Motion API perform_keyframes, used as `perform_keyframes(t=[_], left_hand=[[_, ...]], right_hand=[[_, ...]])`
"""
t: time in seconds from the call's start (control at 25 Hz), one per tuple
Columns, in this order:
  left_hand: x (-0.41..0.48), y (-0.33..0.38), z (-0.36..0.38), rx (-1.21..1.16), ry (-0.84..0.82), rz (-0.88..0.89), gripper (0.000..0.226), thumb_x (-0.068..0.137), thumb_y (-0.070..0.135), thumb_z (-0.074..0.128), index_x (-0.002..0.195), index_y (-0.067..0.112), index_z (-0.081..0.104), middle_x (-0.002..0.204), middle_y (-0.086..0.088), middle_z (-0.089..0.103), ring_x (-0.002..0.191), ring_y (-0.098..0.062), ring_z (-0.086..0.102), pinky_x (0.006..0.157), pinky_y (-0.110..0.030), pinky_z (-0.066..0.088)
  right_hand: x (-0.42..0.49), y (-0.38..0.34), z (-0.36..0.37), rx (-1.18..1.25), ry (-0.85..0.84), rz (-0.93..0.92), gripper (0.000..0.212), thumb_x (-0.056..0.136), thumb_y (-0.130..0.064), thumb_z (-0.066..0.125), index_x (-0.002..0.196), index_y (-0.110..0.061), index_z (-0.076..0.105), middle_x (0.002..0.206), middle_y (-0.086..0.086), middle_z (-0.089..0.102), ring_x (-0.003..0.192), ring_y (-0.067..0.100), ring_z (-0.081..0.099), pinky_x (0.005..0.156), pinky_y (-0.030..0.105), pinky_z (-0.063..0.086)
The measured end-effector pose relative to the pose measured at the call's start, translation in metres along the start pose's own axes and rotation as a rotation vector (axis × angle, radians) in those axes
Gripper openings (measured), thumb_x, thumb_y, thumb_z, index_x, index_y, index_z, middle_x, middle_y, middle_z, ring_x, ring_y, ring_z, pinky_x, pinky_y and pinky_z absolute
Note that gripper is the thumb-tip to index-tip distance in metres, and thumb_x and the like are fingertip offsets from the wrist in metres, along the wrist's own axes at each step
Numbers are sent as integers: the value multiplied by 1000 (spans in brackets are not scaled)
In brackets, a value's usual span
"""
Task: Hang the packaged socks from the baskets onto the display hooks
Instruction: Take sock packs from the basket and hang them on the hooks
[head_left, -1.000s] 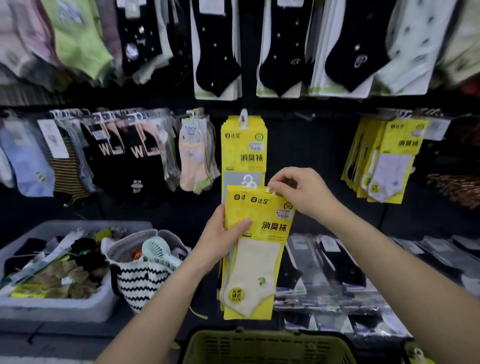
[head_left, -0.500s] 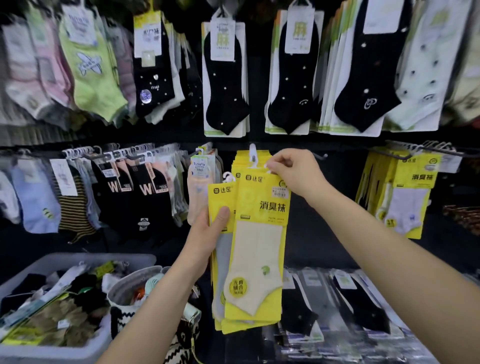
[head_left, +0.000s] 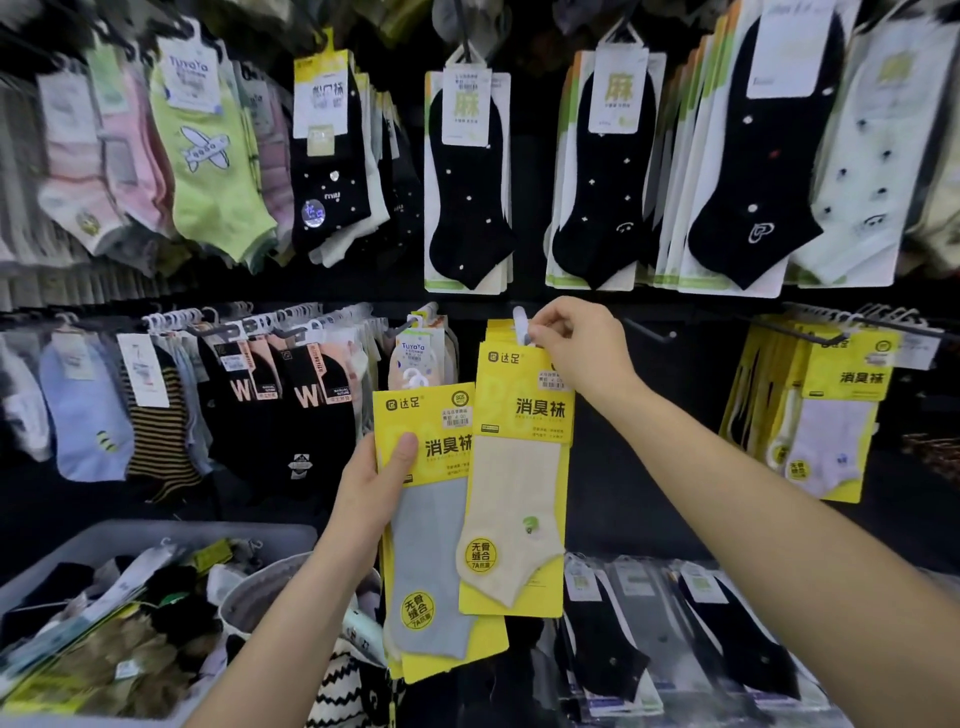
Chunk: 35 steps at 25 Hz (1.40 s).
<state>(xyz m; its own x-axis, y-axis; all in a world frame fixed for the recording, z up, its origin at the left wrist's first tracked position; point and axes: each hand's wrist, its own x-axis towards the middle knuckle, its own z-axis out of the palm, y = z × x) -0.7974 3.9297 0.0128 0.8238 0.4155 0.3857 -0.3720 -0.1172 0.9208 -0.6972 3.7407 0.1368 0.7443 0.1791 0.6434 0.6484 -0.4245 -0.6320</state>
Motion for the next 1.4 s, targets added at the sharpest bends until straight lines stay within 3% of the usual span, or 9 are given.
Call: perform_keyframes(t=[0.2, 0.28, 0.52, 0.84, 0.96, 1.04, 1.2, 1.32, 1.4], left_hand=[[-1, -7, -11, 44, 46, -5, 35, 87, 39, 54, 111, 13, 58, 103, 1, 71, 93, -15, 68, 72, -25, 52], [0, -8, -13, 35, 52, -5, 39, 84, 43, 55, 110, 15, 58, 102, 2, 71, 91, -14, 69, 71, -25, 51], [3, -10, -15, 23, 60, -19, 38, 86, 42, 54, 112, 15, 58, 104, 1, 71, 91, -13, 69, 71, -25, 51], [7, 10, 5, 25, 12, 34, 23, 90, 33, 55, 103, 15, 59, 96, 3, 71, 83, -7, 69, 62, -15, 52], [5, 20, 16, 13, -23, 73, 8, 89, 30, 56, 94, 25, 58, 83, 16, 72, 74, 3, 68, 57, -10, 48], [1, 25, 22, 4, -52, 102, 7, 87, 32, 56, 93, 28, 58, 83, 22, 71, 75, 3, 67, 58, -9, 48], [-9, 31, 38, -28, -104, 133, 15, 81, 38, 58, 93, 30, 62, 91, 12, 73, 83, -6, 69, 64, -15, 51], [-14, 29, 51, -65, -132, 119, 16, 83, 32, 61, 98, 29, 61, 100, 1, 72, 90, -13, 69, 73, -25, 56], [-17, 27, 56, -68, -139, 115, 21, 80, 32, 63, 100, 26, 61, 99, 3, 72, 88, -12, 69, 70, -22, 55]], right_hand=[[-10, 10, 1, -82, -71, -77, 11, 90, -20, 55, 95, -21, 65, 88, -9, 58, 76, 2, 52, 67, 9, 40], [-12, 16, 1, -113, -97, -84, 14, 89, -27, 58, 102, -26, 62, 98, -5, 54, 89, 8, 51, 78, 20, 43], [-1, 25, 8, -50, -120, -56, 14, 87, -22, 61, 98, -31, 57, 93, -5, 51, 99, 16, 51, 82, 35, 50], [13, 28, 18, -34, -141, 60, 16, 89, -23, 60, 102, -31, 54, 103, 2, 56, 105, 21, 52, 83, 39, 52], [3, 24, 12, -12, 54, 7, 18, 90, -26, 57, 107, -24, 58, 107, -1, 56, 106, 17, 51, 89, 37, 47], [-10, 15, 5, 126, 200, -90, 5, 91, -30, 55, 92, -26, 59, 93, -8, 56, 92, 10, 53, 81, 34, 47], [-32, -9, -4, 94, -146, -149, 11, 82, -40, 64, 75, -32, 61, 81, -12, 59, 74, 0, 51, 66, 16, 39], [-38, -11, -8, 64, -266, -60, 7, 80, -34, 69, 75, -29, 66, 83, -12, 61, 74, 3, 50, 68, 20, 42], [-41, -8, -13, 130, -285, 29, 7, 82, -30, 69, 76, -25, 68, 84, -5, 64, 75, 9, 53, 71, 27, 48]])
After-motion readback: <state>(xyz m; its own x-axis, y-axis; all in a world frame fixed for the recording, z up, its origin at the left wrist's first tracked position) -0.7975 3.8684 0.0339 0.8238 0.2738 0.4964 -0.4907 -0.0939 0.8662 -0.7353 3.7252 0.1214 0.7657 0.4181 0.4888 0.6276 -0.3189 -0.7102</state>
